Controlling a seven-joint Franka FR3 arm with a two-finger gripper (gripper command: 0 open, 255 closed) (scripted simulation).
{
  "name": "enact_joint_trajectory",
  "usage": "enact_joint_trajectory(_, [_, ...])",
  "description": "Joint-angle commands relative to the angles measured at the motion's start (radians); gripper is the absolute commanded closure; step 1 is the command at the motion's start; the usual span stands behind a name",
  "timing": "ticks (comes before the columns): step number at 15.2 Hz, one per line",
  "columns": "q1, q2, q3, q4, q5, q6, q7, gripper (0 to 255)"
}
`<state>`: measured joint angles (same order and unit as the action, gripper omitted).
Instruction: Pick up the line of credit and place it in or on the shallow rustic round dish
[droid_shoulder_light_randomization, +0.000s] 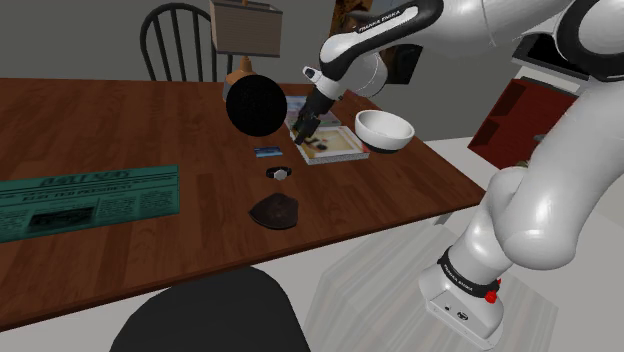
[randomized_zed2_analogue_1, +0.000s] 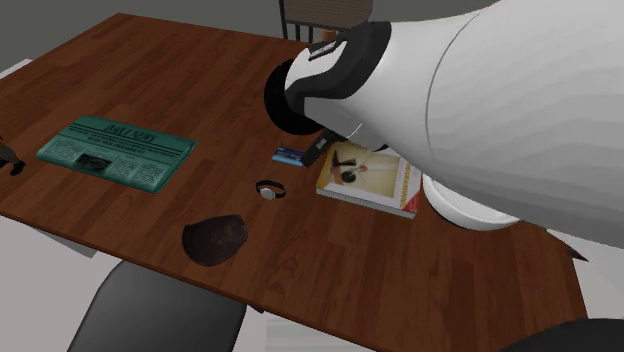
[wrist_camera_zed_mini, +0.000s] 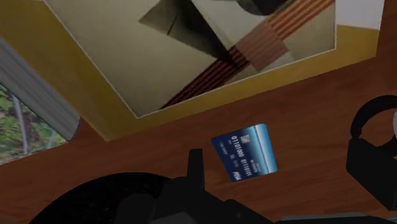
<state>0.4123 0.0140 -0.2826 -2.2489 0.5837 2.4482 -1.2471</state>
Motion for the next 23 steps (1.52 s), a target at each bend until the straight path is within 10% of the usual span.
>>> enact_joint_trajectory(1, [0.007, 0.072, 0.010, 0.062, 0.099, -0.007, -0.132, 0])
enact_joint_trajectory(6, [-0.004, 0.217, 0.070, 0.210, 0.265, -0.053, -0.373, 0])
enact_joint_trajectory(22, [0.003, 0.308, 0.105, 0.250, 0.331, -0.003, -0.420, 0])
enact_joint_trajectory(23, [0.003, 0.308, 0.105, 0.250, 0.331, -0.003, -0.420, 255])
